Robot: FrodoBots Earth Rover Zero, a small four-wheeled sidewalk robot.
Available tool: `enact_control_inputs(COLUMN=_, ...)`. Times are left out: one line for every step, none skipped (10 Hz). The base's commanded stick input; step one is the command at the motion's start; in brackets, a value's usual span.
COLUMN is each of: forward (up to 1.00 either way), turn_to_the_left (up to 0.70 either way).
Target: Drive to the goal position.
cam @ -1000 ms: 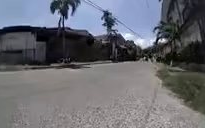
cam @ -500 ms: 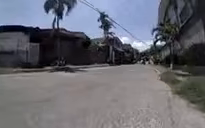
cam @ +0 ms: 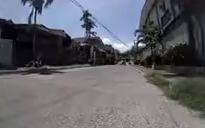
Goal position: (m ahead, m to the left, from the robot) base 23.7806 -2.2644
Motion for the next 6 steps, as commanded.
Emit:
enact_control_inputs(forward=1.0, turn_to_the_left=-0.38)
enact_control_inputs(forward=1.0, turn_to_the_left=-0.38)
enact_control_inputs(forward=1.0, turn_to_the_left=-0.29)
enact_control_inputs(forward=1.0, turn_to_the_left=0.0)
enact_control_inputs(forward=1.0, turn_to_the_left=0.02)
enact_control_inputs(forward=1.0, turn_to_the_left=0.02)
